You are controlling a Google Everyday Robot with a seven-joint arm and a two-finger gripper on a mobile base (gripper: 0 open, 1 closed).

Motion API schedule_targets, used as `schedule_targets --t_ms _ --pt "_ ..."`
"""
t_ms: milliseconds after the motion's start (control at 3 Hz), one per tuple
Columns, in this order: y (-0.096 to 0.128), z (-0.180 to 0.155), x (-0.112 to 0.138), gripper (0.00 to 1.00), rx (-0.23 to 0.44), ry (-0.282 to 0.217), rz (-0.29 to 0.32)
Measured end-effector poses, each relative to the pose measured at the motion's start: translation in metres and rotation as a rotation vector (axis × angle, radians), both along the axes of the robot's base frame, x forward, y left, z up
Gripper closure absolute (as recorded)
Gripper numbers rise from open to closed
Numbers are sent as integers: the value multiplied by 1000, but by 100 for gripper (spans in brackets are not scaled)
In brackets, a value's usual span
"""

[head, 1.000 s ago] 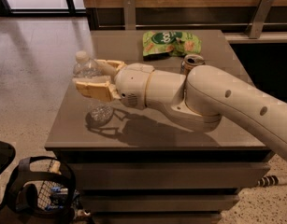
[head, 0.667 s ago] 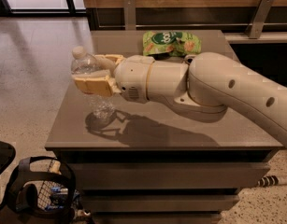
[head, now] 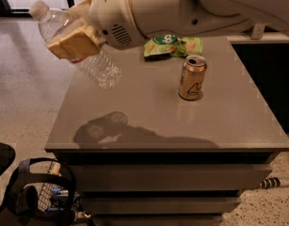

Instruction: Knock water bottle over

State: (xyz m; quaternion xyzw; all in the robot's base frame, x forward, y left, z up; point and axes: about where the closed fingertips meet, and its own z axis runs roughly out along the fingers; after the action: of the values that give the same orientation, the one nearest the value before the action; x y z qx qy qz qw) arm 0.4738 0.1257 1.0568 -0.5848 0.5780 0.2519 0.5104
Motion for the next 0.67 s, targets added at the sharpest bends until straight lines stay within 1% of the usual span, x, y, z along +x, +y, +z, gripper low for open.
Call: schedule_targets --t_ms 333,667 --pt "-3 18 -8 100 -153 2 1" --pt "-17 7 3 100 -297 76 -44"
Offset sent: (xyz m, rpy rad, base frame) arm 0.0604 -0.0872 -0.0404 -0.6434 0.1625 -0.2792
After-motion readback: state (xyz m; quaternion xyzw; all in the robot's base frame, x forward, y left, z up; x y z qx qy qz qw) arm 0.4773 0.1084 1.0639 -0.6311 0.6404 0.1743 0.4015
